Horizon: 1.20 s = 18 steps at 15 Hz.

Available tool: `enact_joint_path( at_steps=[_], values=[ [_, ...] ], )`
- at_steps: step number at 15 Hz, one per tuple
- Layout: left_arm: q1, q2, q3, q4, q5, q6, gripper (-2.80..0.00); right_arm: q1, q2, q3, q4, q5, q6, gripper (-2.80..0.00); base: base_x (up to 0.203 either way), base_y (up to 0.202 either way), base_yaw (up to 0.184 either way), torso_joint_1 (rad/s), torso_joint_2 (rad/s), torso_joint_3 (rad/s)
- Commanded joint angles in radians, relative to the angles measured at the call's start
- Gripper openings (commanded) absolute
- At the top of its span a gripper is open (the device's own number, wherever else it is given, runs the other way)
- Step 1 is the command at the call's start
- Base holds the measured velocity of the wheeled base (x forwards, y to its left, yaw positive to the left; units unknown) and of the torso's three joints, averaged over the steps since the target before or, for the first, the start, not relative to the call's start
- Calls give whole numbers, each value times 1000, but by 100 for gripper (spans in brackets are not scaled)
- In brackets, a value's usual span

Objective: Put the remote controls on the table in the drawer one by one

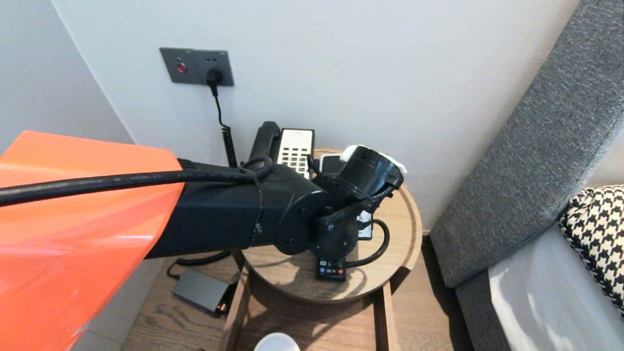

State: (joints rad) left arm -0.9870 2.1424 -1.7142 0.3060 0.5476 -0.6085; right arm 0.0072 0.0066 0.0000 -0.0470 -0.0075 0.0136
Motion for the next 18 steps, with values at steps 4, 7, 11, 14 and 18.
enact_joint_path(
  at_steps=[4, 7, 11, 14, 18],
  values=[
    [-5, 24, 7, 4, 14, -7, 0, 0, 0, 25, -1, 0, 0, -280, 0, 0, 0, 0, 0, 0],
    [-5, 27, 6, 2, 14, -8, 0, 0, 1, 25, -1, 0, 0, -280, 0, 0, 0, 0, 0, 0],
    [-7, 36, 16, 5, 17, -19, -280, 0, 1, 25, -1, 1, 0, -280, 0, 0, 0, 0, 0, 0],
    [-7, 34, 18, 6, 17, -17, -280, 0, 1, 25, -1, 0, 0, -280, 0, 0, 0, 0, 0, 0],
    [-20, 23, 13, 6, 12, -14, -280, 0, 0, 25, -1, 0, 0, -280, 0, 0, 0, 0, 0, 0]
  ],
)
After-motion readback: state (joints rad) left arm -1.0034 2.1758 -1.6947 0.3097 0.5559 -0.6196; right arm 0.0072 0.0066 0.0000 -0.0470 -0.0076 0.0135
